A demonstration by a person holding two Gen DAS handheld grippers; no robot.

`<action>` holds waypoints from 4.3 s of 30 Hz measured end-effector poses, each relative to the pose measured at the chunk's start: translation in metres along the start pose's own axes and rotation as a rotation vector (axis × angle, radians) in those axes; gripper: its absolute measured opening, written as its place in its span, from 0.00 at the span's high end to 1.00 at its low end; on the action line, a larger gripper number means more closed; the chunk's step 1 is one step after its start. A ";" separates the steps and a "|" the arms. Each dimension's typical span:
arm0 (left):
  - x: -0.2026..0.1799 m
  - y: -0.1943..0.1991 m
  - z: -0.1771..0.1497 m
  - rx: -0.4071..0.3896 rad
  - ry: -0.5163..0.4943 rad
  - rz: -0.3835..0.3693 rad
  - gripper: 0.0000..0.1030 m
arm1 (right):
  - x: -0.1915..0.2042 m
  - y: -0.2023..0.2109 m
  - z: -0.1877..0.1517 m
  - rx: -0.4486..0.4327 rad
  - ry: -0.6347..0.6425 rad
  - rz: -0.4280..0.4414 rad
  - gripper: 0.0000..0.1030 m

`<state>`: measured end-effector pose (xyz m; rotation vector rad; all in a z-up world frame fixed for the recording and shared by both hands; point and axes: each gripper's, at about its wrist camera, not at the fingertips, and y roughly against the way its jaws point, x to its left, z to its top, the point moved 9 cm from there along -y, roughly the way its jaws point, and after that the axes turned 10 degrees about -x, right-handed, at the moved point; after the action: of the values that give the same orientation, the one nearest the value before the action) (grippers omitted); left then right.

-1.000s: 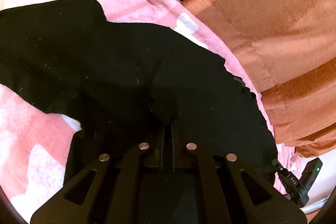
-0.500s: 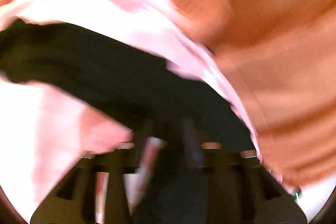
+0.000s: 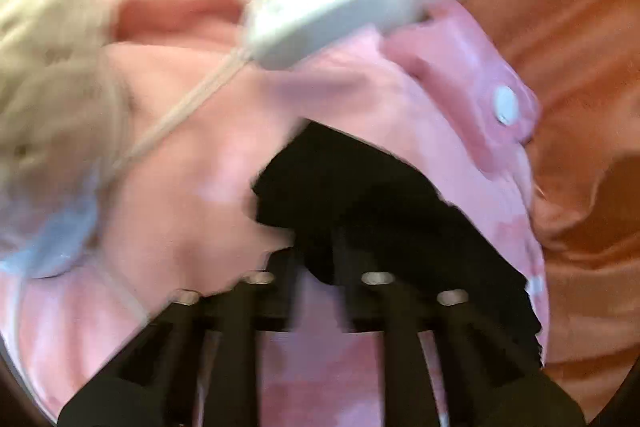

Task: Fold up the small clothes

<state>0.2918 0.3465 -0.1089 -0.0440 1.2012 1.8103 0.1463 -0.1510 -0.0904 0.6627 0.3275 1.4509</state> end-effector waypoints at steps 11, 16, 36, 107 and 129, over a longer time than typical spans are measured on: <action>-0.308 0.136 -0.114 -0.161 -0.517 -0.570 0.88 | -0.008 -0.007 -0.006 -0.004 -0.050 -0.015 0.62; -0.343 0.110 -0.267 0.064 -0.661 -0.632 0.30 | -0.034 -0.006 -0.004 -0.005 -0.064 -0.056 0.51; -0.172 0.029 -0.163 0.215 -0.307 -0.300 0.30 | -0.044 -0.091 0.009 0.116 -0.269 0.101 0.50; -0.181 -0.006 -0.174 0.247 0.027 -0.383 0.97 | -0.065 -0.031 0.058 -0.060 -0.263 0.204 0.96; -0.154 -0.021 -0.192 0.378 -0.057 -0.345 0.96 | 0.195 -0.198 0.062 0.203 0.170 0.275 0.65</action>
<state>0.3118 0.1035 -0.1494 0.0169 1.3829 1.2616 0.3644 0.0291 -0.1241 0.7718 0.5379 1.7568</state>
